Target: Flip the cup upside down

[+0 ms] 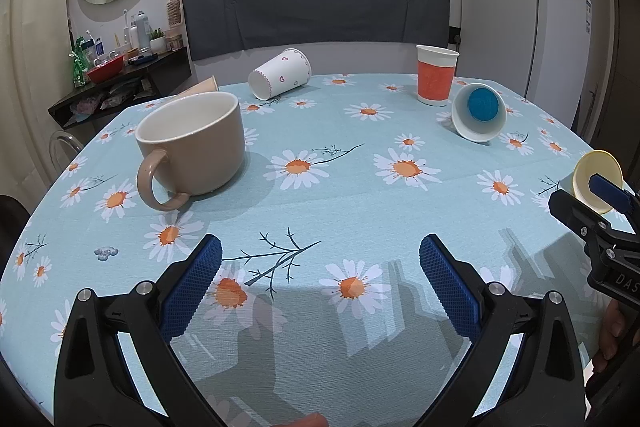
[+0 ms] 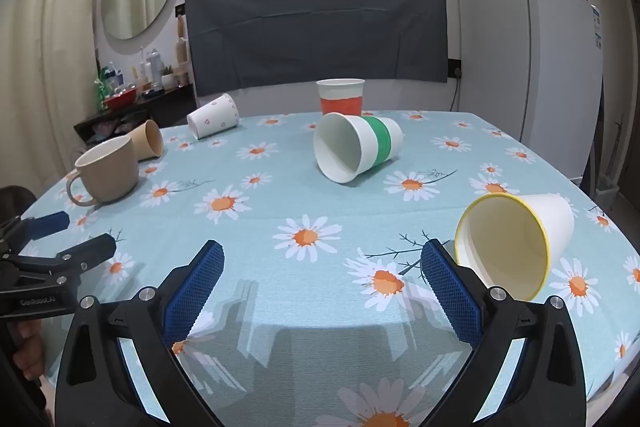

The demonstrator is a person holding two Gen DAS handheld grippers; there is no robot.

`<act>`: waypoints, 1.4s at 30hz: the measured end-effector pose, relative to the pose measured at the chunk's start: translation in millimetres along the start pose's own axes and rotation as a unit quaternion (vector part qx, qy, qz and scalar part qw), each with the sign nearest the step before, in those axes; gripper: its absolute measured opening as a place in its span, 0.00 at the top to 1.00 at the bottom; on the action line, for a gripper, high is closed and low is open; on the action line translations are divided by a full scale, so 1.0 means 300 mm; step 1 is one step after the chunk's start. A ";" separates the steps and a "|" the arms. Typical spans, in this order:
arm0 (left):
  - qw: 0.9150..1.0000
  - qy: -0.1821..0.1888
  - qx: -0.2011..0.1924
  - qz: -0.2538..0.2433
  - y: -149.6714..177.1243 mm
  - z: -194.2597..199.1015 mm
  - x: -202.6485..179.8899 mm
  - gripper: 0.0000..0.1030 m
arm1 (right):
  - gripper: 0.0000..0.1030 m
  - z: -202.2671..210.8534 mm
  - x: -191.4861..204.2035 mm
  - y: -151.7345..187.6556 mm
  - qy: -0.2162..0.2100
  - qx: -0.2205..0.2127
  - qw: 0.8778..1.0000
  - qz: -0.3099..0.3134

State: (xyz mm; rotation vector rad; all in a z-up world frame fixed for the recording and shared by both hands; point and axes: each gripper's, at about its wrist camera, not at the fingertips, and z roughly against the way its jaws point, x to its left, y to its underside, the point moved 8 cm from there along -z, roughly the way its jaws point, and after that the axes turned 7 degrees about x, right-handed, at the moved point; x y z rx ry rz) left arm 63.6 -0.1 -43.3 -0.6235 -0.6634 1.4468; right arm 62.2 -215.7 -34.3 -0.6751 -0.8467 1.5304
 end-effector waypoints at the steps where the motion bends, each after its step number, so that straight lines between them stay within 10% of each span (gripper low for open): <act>1: 1.000 0.000 0.000 -0.001 0.000 0.000 -0.001 0.06 | 0.08 0.000 0.000 0.000 0.000 0.000 1.000 0.000; 42: 1.000 -0.002 -0.005 -0.003 -0.003 -0.007 -0.018 0.06 | 0.08 0.008 -0.001 -0.005 0.020 -0.001 1.000 0.015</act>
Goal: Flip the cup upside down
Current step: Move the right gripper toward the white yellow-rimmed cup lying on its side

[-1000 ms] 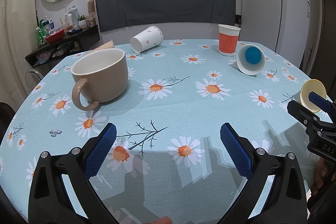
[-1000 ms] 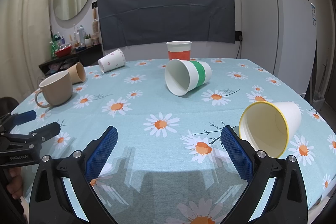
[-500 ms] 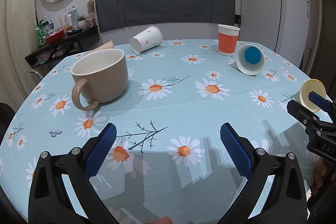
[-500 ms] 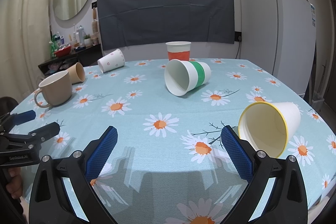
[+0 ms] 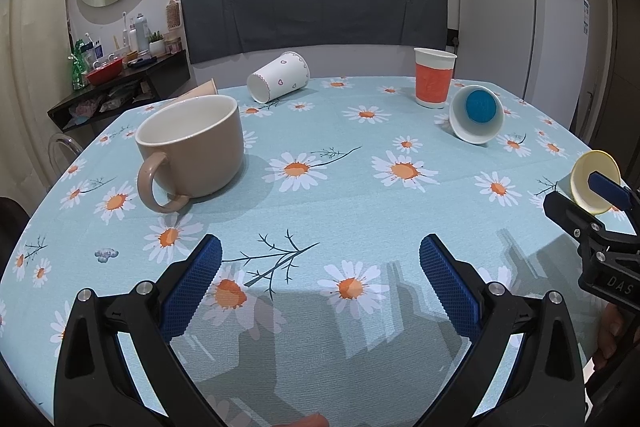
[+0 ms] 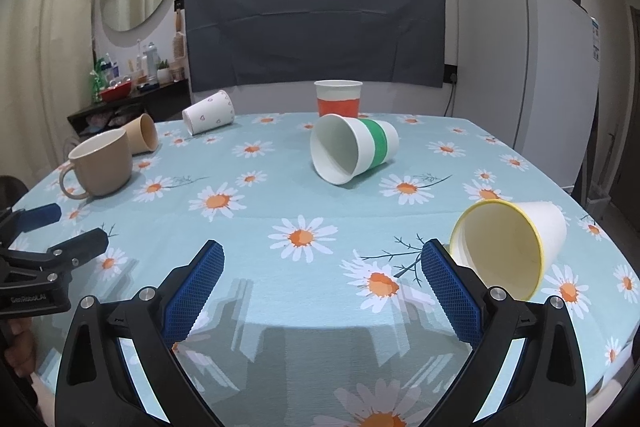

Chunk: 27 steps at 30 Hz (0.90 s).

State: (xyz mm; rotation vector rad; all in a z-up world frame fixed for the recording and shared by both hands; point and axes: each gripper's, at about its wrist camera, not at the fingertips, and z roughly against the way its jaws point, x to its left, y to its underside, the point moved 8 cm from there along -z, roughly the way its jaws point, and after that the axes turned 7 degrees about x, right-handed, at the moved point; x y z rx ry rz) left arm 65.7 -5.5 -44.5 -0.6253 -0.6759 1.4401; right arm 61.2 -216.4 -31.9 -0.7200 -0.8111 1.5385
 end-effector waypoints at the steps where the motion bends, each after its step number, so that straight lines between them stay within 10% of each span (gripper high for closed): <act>1: 1.000 0.000 0.000 0.000 0.000 0.001 0.000 0.06 | 0.08 0.003 0.002 0.000 0.001 -0.003 1.000 -0.001; 27: 1.000 0.009 0.001 -0.003 -0.007 0.001 0.000 0.06 | 0.08 0.110 -0.378 -0.029 0.165 -0.025 0.985 -0.054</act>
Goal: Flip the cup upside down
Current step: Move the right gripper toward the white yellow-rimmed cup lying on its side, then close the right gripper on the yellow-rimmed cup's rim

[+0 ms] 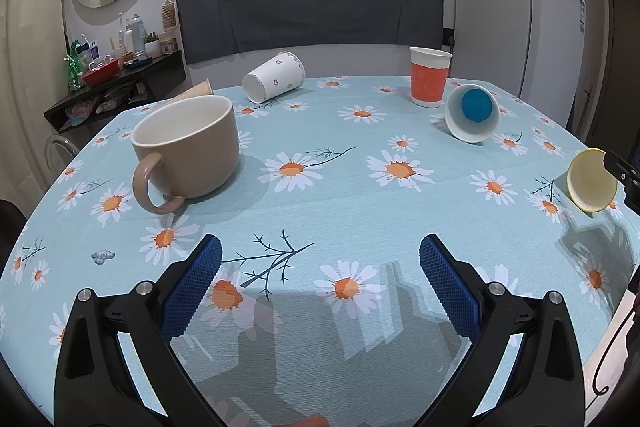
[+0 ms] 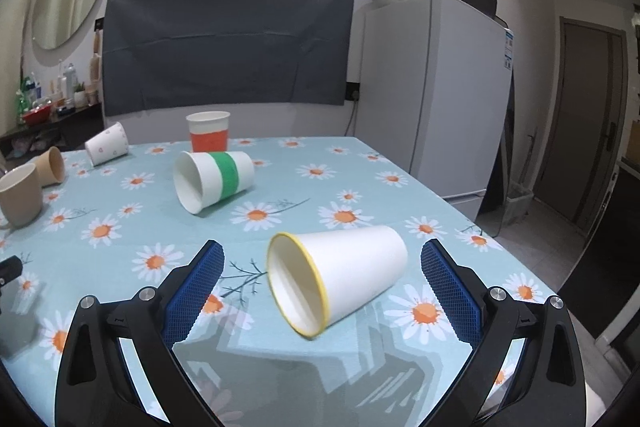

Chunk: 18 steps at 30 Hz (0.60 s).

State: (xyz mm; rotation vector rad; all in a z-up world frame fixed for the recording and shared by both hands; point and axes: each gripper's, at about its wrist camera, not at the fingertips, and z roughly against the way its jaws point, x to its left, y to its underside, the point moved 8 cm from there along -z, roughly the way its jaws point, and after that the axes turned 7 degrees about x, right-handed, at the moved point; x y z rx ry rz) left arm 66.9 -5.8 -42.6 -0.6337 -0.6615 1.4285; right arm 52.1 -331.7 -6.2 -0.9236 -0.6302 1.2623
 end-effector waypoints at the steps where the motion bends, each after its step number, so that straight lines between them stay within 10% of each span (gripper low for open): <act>1: 1.000 0.000 0.000 0.000 0.002 0.000 0.000 0.06 | 0.08 -0.012 -0.014 0.007 0.006 0.006 1.000 -0.002; 10: 1.000 0.002 0.003 -0.001 0.008 -0.008 0.001 0.06 | 0.09 -0.076 -0.094 0.039 0.051 0.021 0.998 -0.005; 18: 1.000 0.002 0.002 0.000 0.010 -0.007 0.003 0.06 | 0.87 -0.143 -0.112 0.081 0.042 0.067 0.997 -0.014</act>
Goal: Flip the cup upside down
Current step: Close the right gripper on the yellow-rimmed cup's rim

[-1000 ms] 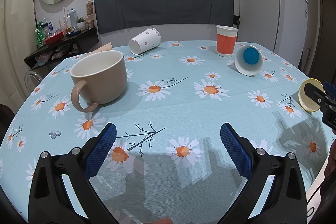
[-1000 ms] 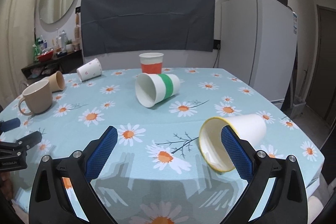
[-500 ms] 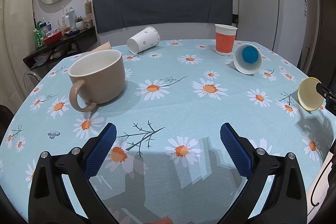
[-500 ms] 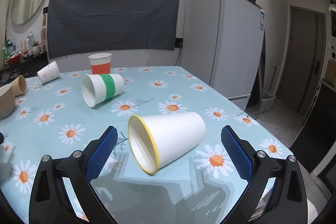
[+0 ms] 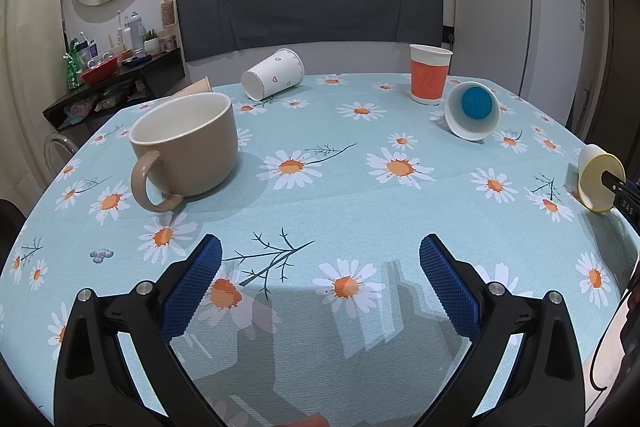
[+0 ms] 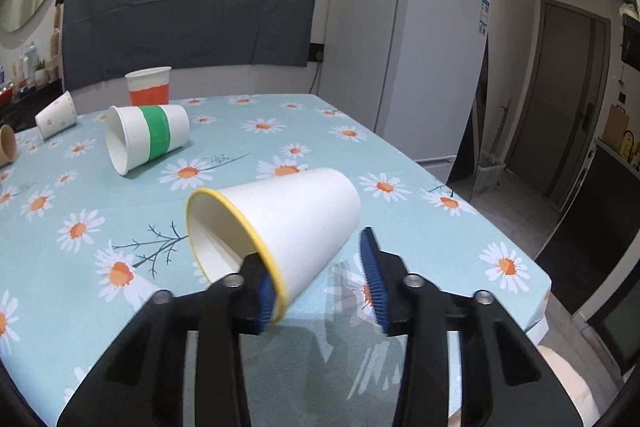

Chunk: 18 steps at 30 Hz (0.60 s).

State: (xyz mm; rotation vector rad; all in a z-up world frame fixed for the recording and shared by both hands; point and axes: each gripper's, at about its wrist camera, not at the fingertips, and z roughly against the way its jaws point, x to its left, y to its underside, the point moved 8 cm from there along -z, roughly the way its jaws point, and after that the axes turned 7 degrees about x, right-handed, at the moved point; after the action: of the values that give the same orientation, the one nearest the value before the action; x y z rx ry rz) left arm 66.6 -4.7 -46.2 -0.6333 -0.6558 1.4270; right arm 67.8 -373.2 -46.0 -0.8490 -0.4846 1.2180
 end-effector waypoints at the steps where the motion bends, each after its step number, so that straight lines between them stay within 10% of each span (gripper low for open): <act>1: 1.000 0.000 0.000 0.000 0.000 -0.001 0.000 0.06 | 0.93 -0.008 -0.002 0.003 -0.005 0.004 1.000 -0.002; 18: 1.000 0.000 -0.010 -0.001 -0.001 0.015 -0.001 0.06 | 0.97 0.071 0.227 -0.051 -0.099 -0.007 0.994 0.043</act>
State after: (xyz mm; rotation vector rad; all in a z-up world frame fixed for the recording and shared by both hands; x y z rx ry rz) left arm 63.5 -4.9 -43.0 -0.6477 -0.6714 1.4208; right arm 82.0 -303.9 -28.5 -0.7713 -0.6217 1.3865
